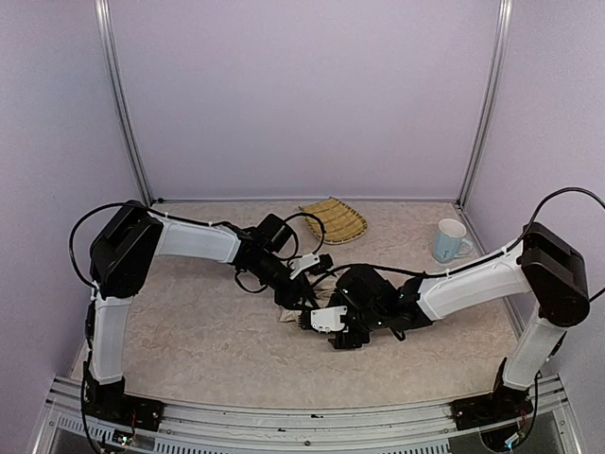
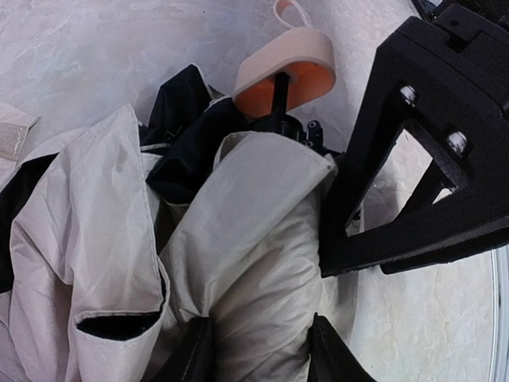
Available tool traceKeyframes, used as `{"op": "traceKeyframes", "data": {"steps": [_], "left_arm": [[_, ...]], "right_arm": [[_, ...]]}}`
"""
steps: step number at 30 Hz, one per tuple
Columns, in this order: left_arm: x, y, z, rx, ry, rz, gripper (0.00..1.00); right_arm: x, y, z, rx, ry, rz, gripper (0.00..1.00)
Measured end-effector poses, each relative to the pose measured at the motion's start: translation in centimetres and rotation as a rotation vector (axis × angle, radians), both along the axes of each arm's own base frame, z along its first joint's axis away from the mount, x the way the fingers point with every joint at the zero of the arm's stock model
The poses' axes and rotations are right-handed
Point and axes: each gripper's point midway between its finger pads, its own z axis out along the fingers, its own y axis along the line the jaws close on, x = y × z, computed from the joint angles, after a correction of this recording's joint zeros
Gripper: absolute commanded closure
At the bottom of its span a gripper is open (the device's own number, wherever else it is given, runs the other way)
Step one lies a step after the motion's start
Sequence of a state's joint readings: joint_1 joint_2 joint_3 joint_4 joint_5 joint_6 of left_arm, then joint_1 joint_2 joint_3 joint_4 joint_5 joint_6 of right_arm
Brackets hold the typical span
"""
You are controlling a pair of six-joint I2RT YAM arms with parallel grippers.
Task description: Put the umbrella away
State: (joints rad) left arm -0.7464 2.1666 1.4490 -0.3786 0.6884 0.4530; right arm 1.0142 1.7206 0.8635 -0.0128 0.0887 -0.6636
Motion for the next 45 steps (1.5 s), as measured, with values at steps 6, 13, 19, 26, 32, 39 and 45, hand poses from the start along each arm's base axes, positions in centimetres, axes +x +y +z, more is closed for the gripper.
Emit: {"op": "traceKeyframes", "data": {"steps": [6, 13, 19, 26, 32, 39, 45], "left_arm": [[0.5, 0.2, 0.0, -0.001, 0.013, 0.019, 0.68], [0.5, 0.2, 0.0, -0.007, 0.022, 0.017, 0.68], [0.5, 0.2, -0.1, -0.009, 0.025, 0.016, 0.68], [0.4, 0.2, 0.0, -0.01, 0.026, 0.014, 0.69], [0.5, 0.2, 0.0, -0.012, 0.023, 0.012, 0.7], [0.4, 0.4, 0.2, -0.024, 0.031, 0.01, 0.55], [-0.4, 2.0, 1.2, -0.062, 0.033, 0.074, 0.34]], "right_arm": [[1.0, 0.2, -0.1, -0.028, -0.05, -0.008, 0.26], [-0.4, 1.6, 4.5, 0.114, -0.033, 0.084, 0.2], [0.1, 2.5, 6.4, 0.18, -0.065, 0.1, 0.15], [3.2, 0.0, 0.1, 0.023, -0.012, 0.012, 0.2], [5.0, 0.3, -0.5, -0.002, 0.001, -0.019, 0.43], [4.3, 0.5, -0.8, 0.002, 0.045, -0.021, 0.76], [3.3, 1.1, -0.6, 0.036, 0.1, 0.003, 0.83]]}}
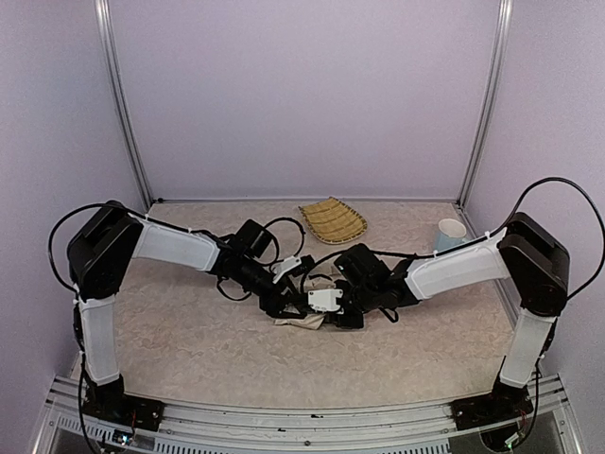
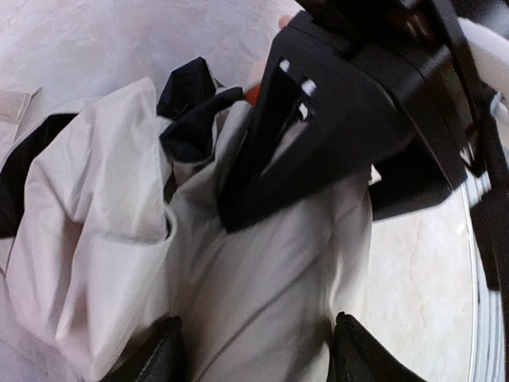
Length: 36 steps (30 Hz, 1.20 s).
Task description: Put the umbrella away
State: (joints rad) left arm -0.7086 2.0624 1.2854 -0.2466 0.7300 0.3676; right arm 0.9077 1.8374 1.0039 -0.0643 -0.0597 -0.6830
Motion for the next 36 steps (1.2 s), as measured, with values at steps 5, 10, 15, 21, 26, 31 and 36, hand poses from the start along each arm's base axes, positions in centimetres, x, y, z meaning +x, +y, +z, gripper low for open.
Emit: {"op": "traceKeyframes", "data": {"steps": [5, 10, 15, 21, 26, 31, 36], "left_arm": [[-0.8, 3.4, 1.5, -0.06, -0.036, 0.097, 0.32], [-1.2, 6.1, 4.6, -0.168, -0.189, 0.187, 0.39], [-3.0, 7.3, 7.3, -0.24, -0.399, 0.19, 0.43], [-7.1, 5.3, 7.2, -0.181, -0.648, 0.05, 0.37], [-7.5, 4.0, 5.2, -0.054, -0.788, -0.023, 0.35], [-4.9, 3.2, 2.7, 0.093, -0.869, -0.035, 0.36], [-4.2, 2.2, 1.4, 0.142, -0.88, -0.085, 0.42]], "right_arm": [[-1.1, 0.1, -0.1, 0.003, 0.078, 0.012, 0.85], [-2.2, 0.0, -0.1, -0.008, 0.163, 0.008, 0.84], [-2.9, 0.3, -0.1, -0.025, 0.328, 0.009, 0.82], [-2.7, 0.2, -0.2, -0.003, 0.518, -0.003, 0.8], [-3.0, 0.4, -0.2, 0.025, 0.645, 0.009, 0.8], [-4.6, 0.7, -0.2, 0.037, 0.751, 0.056, 0.79], [-4.5, 0.8, -0.1, 0.049, 0.791, 0.056, 0.69]]}}
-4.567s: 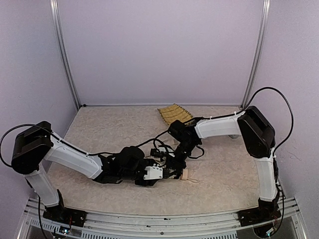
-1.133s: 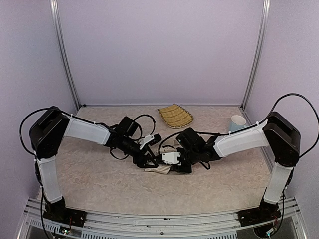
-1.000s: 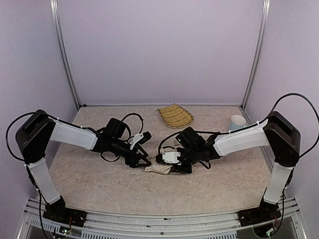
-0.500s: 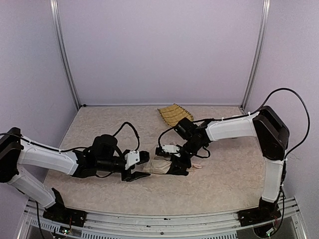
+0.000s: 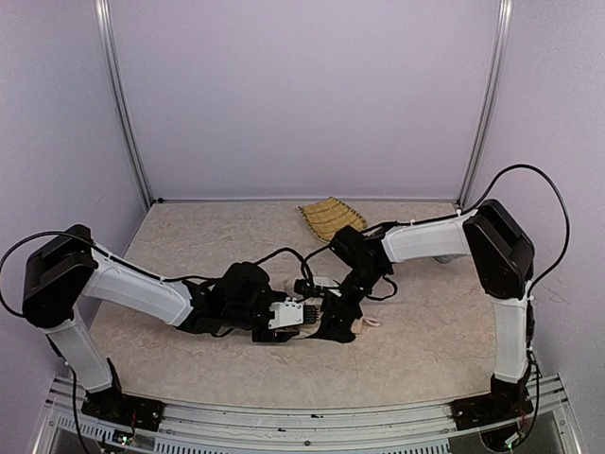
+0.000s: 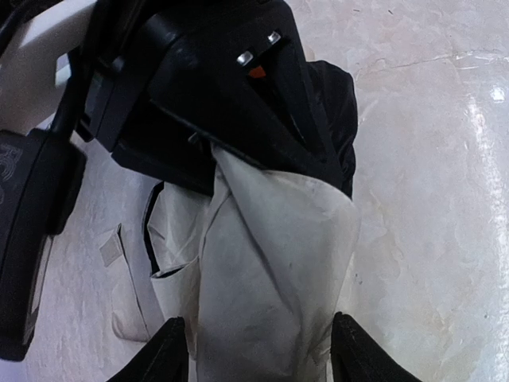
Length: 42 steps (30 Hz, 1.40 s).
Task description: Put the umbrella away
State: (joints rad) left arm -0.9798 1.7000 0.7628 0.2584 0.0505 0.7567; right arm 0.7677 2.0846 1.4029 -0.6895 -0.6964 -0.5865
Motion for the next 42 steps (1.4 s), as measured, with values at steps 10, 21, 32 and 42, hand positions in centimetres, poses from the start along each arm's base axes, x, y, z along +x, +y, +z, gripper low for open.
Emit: {"op": "traceKeyframes", "data": {"steps": [10, 21, 32, 42], "left_arm": [[0.2, -1.5, -2.9, 0.076, 0.208, -0.016, 0.63], [1.6, -3.9, -2.9, 0.078, 0.44, -0.018, 0.83], [2.7, -3.4, -3.0, 0.01, 0.838, 0.028, 0.89], [2.7, -3.0, -2.9, -0.017, 0.963, 0.015, 0.89]], "right_arm": [[0.7, 0.3, 0.2, 0.012, 0.018, -0.041, 0.47], [2.7, -3.0, 2.2, 0.013, -0.135, -0.203, 0.34], [3.0, -5.1, 9.8, 0.174, -0.589, -0.261, 0.3], [0.2, -4.3, 5.1, 0.02, -0.809, -0.087, 0.32]]}}
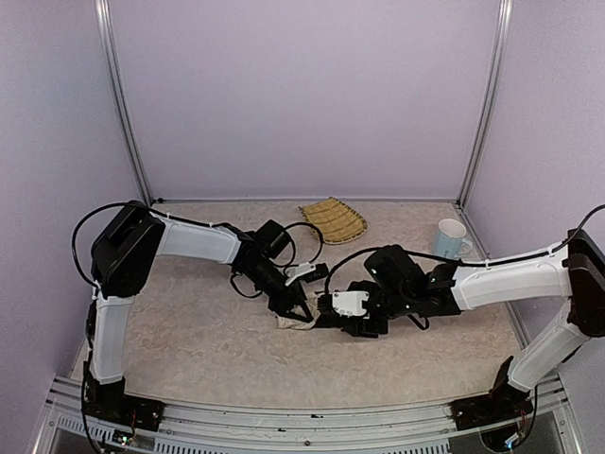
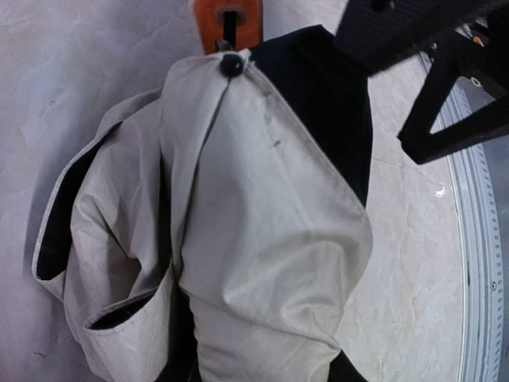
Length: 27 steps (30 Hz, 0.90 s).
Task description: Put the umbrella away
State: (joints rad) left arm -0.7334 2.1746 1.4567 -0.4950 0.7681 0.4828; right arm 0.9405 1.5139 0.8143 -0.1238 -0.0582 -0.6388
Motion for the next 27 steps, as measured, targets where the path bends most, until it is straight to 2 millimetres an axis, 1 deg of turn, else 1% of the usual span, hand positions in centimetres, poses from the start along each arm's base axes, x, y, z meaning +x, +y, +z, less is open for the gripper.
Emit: {"op": "traceKeyframes", "data": {"steps": [3, 5, 7, 8, 10, 14, 16, 17, 19, 22, 24, 26, 27], "left_arm": [[-0.1, 0.1, 0.0, -0.001, 0.011, -0.001, 0.9], [-0.2, 0.1, 0.0, -0.001, 0.016, -0.003, 0.9], [-0.2, 0.0, 0.0, -0.002, 0.022, -0.004, 0.92], [-0.2, 0.1, 0.0, -0.004, 0.028, -0.004, 0.93], [-0.2, 0.1, -0.1, -0.008, 0.043, -0.005, 0.94], [-0.3, 0.2, -0.2, -0.015, 0.083, -0.005, 0.95], [-0.3, 0.2, -0.2, -0.019, 0.099, -0.006, 0.95], [-0.4, 0.2, -0.2, -0.021, 0.108, -0.008, 0.95], [-0.4, 0.3, -0.2, -0.02, 0.122, -0.008, 0.95], [-0.9, 0.6, -0.2, -0.015, 0.152, -0.013, 0.95], [-1.1, 0.7, -0.2, -0.012, 0.169, -0.017, 0.95], [-1.3, 0.8, -0.3, -0.011, 0.187, -0.021, 0.95], [-1.4, 0.9, -0.2, -0.011, 0.196, -0.022, 0.95]], "right_arm": [[0.7, -1.0, -0.7, -0.022, -0.035, -0.043, 0.28], [0.5, -1.7, -1.6, -0.045, -0.04, -0.053, 0.26], [0.4, -2.0, -2.0, -0.062, -0.047, -0.054, 0.22], [0.5, -1.9, -1.8, -0.064, -0.062, -0.052, 0.21], [0.7, -1.2, -1.2, -0.054, -0.115, -0.036, 0.19], [0.3, 0.8, 0.3, -0.028, -0.225, 0.028, 0.17], [0.2, 1.5, 0.5, -0.027, -0.262, 0.054, 0.16], [0.2, 1.7, 0.3, -0.033, -0.278, 0.069, 0.15], [0.6, 2.0, -0.6, -0.071, -0.298, 0.089, 0.15], [1.4, 2.5, -2.5, -0.136, -0.307, 0.113, 0.14], [1.9, 2.8, -3.2, -0.161, -0.317, 0.12, 0.15], [2.4, 3.1, -3.5, -0.182, -0.337, 0.128, 0.17], [2.7, 3.2, -3.7, -0.193, -0.346, 0.131, 0.2]]}}
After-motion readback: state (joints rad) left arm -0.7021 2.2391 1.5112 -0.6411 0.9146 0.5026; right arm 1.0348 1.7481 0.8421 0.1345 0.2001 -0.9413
